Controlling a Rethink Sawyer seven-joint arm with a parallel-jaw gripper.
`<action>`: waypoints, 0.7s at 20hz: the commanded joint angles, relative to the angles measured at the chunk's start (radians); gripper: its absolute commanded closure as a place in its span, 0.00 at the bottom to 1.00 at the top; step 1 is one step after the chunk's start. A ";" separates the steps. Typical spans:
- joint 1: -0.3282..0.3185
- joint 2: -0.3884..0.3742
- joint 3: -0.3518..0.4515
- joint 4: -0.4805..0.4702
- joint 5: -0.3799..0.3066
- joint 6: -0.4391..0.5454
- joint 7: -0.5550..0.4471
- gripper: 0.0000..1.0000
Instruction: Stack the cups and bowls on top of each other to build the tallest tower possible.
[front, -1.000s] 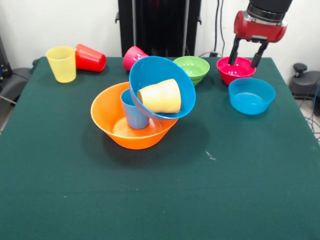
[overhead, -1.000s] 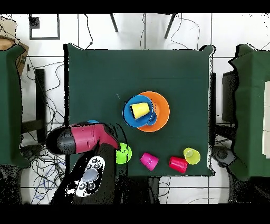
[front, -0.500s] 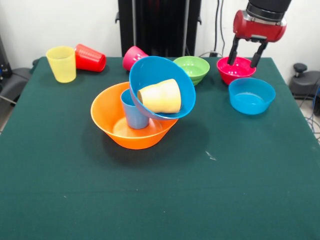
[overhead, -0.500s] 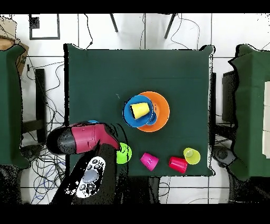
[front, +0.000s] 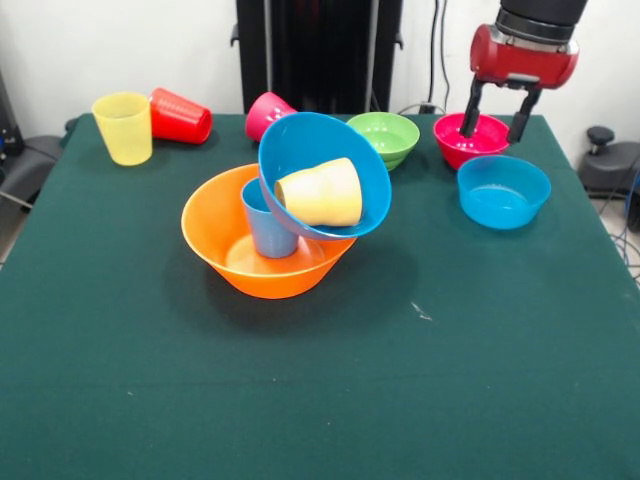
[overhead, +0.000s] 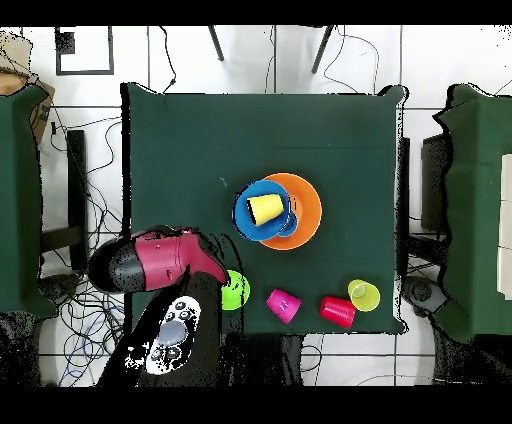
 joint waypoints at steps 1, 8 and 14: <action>-0.063 0.013 0.136 0.048 0.020 -0.104 0.135 0.00; -0.036 0.036 0.089 0.001 -0.005 -0.068 0.122 0.00; -0.057 0.043 0.108 0.017 -0.014 -0.093 0.108 0.00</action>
